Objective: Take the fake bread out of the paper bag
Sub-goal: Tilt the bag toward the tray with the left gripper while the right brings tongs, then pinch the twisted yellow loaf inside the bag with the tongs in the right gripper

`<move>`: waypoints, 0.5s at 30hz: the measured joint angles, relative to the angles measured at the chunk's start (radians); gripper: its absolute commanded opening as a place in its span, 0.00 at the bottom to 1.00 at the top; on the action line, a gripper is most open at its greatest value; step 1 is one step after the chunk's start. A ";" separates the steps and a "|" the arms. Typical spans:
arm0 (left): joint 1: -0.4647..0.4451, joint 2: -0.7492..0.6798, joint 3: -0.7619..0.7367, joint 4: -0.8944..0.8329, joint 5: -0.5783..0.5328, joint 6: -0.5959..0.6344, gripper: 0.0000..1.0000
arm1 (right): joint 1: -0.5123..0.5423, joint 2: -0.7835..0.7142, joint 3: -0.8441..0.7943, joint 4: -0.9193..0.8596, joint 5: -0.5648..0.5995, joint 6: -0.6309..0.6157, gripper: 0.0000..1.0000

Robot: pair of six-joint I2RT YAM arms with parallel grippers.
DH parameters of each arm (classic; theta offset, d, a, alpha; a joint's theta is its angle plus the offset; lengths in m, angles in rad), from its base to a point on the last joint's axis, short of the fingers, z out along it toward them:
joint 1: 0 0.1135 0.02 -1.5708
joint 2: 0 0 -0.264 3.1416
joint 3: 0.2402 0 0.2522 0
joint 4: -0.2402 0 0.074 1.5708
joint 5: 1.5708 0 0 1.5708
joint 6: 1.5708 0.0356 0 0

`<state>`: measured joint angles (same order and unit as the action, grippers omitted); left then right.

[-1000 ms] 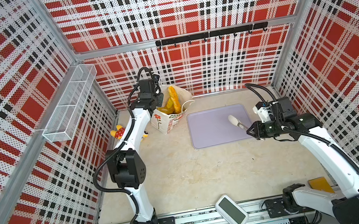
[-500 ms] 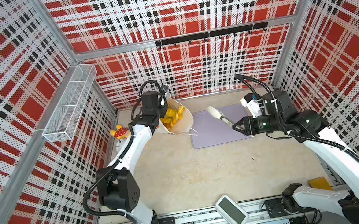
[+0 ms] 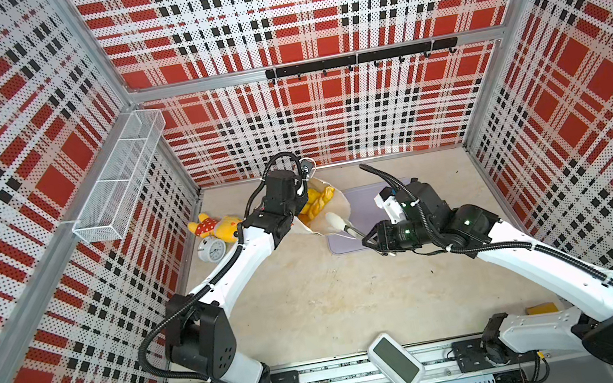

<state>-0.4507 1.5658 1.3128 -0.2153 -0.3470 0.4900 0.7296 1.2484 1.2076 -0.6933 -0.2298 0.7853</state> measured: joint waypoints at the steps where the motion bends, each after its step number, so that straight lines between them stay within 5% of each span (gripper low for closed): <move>1: -0.001 0.000 0.000 -0.002 -0.003 -0.011 0.00 | 0.000 0.011 0.000 0.008 0.018 0.011 0.34; 15: -0.023 0.000 0.000 -0.021 -0.026 -0.082 0.00 | -0.001 0.169 0.050 0.113 0.152 0.049 0.38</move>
<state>-0.4732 1.5658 1.3128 -0.2363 -0.3725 0.4080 0.7288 1.4174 1.2575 -0.5804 -0.0776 0.8345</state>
